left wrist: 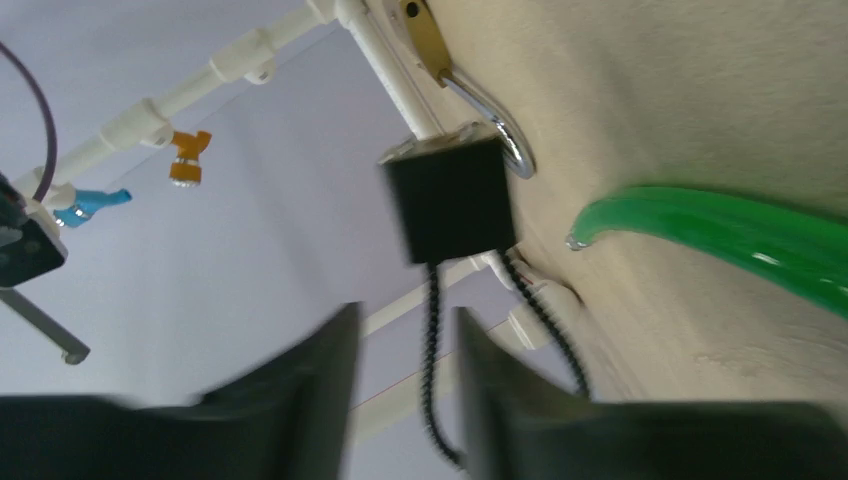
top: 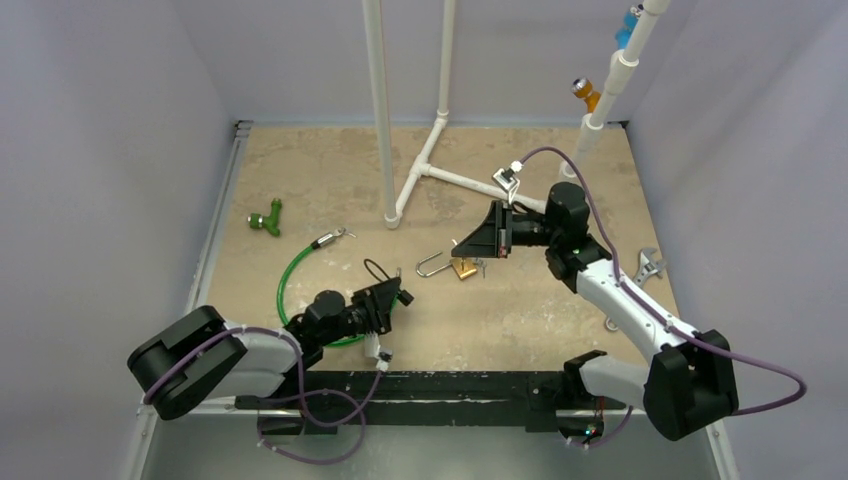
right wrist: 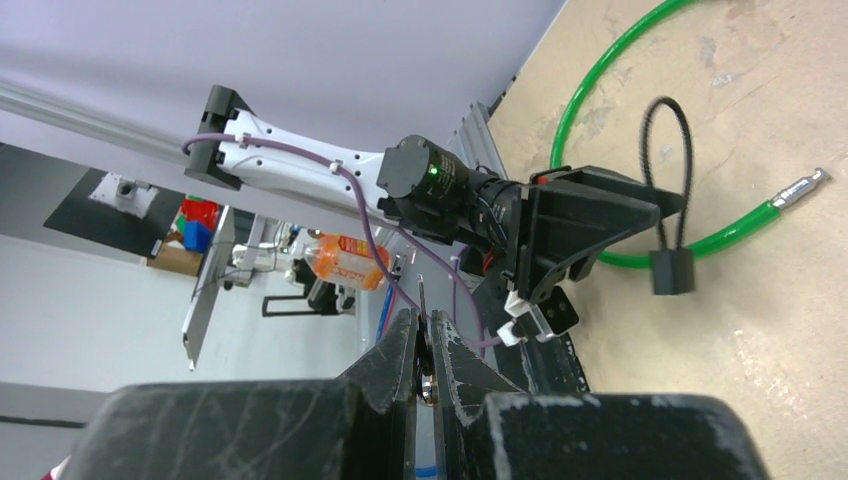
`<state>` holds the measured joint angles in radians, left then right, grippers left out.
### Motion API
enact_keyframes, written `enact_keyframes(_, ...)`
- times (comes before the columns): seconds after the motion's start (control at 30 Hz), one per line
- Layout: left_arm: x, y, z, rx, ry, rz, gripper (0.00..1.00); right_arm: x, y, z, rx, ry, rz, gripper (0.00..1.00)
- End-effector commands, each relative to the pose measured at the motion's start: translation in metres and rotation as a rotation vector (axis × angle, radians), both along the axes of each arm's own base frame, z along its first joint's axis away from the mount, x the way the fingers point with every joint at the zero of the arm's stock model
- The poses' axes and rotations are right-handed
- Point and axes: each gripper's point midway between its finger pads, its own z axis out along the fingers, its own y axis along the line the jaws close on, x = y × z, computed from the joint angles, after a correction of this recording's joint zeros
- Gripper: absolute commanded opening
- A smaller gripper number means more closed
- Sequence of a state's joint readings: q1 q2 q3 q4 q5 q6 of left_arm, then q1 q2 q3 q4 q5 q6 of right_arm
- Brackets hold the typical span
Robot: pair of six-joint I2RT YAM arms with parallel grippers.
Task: Unlock with the key
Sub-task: Place the lock at the center of the board.
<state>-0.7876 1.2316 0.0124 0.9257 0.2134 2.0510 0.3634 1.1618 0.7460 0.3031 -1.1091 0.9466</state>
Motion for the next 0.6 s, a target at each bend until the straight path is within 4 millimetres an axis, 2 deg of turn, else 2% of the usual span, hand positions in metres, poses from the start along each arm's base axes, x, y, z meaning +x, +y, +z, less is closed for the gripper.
enact_keyframes(0.0,-0.013,0.011,-0.035,0.168,-0.016,-0.042,0.64,0.006,-0.004,0.023,0.024,-0.089,-0.026,0.00)
enact_keyframes(0.03,-0.009,0.013,-0.035,0.178,-0.008,-0.019,0.80,0.006,-0.004,0.024,0.025,-0.090,-0.027,0.00)
enact_keyframes(0.07,-0.007,0.015,-0.038,0.188,0.009,-0.001,0.86,0.007,-0.004,0.025,0.026,-0.089,-0.027,0.00)
enact_keyframes(0.1,-0.007,0.019,-0.042,0.200,0.029,0.013,0.88,0.008,-0.005,0.025,0.027,-0.091,-0.029,0.00)
enact_keyframes(0.13,-0.003,0.016,-0.035,0.192,0.030,0.024,0.93,0.007,-0.005,0.026,0.029,-0.092,-0.028,0.00)
enact_keyframes(0.17,-0.002,0.018,-0.037,0.203,0.053,0.032,0.99,0.008,-0.005,0.027,0.031,-0.095,-0.030,0.00)
enact_keyframes(0.23,-0.002,0.021,-0.037,0.217,0.098,0.051,1.00,0.008,-0.006,0.029,0.036,-0.099,-0.030,0.00)
enact_keyframes(0.27,0.000,0.021,-0.031,0.210,0.120,0.065,1.00,0.008,-0.006,0.029,0.037,-0.101,-0.032,0.00)
enact_keyframes(0.33,0.006,0.022,-0.012,0.163,0.198,0.120,1.00,0.008,-0.007,0.029,0.037,-0.100,-0.035,0.00)
enact_keyframes(0.4,0.015,0.023,0.025,0.102,0.317,0.201,1.00,0.008,-0.008,0.028,0.037,-0.099,-0.039,0.00)
enact_keyframes(0.43,0.009,0.028,0.033,0.112,0.416,0.227,1.00,0.007,-0.008,0.029,0.038,-0.099,-0.038,0.00)
enact_keyframes(0.47,-0.006,0.040,0.034,0.176,0.551,0.244,1.00,0.007,-0.008,0.027,0.037,-0.097,-0.039,0.00)
enact_keyframes(0.57,-0.035,0.050,0.065,0.219,0.774,0.248,1.00,0.008,-0.009,0.028,0.040,-0.099,-0.040,0.00)
